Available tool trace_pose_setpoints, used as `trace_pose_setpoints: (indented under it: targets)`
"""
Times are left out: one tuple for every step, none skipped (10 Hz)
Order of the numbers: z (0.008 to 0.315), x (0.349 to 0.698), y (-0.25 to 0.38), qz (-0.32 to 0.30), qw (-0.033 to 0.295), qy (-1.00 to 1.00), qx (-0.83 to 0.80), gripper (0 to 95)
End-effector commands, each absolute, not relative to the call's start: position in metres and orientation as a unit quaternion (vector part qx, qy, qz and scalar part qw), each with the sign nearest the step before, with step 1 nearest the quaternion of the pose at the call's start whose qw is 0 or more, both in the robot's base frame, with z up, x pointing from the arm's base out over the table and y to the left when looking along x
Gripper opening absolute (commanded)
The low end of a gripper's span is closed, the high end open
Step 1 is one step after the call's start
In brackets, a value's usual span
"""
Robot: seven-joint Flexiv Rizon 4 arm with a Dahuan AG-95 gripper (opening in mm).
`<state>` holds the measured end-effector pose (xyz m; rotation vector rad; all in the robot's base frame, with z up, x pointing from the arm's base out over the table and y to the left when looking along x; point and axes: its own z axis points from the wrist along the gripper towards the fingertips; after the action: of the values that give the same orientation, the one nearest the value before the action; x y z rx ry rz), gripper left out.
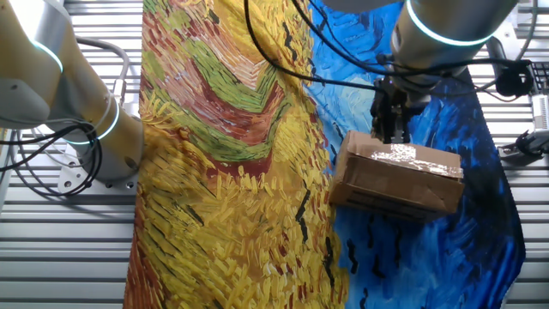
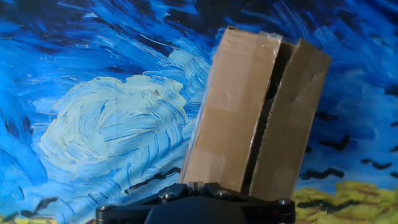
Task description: Open a box
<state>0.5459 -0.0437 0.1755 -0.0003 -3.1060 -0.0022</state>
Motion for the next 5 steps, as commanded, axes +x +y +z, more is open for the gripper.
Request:
trace_pose_setpoints:
  targets:
    - [0.1754,0.5456,-0.0442,0.005,-0.014,-0.999,-0.031,0.0]
    - [0.1754,0.5456,-0.0442,0.001,-0.006,-1.000,-0.029,0.0]
    - [0.1754,0.5456,-0.0442,-0.002,-0.003,-0.999,-0.034,0.0]
    - [0.1754,0.5456,-0.0442,-0.001,-0.003,-0.999,-0.039,0.0]
    - [0.1754,0.5456,-0.0442,0.002,-0.003,-0.999,-0.041,0.0]
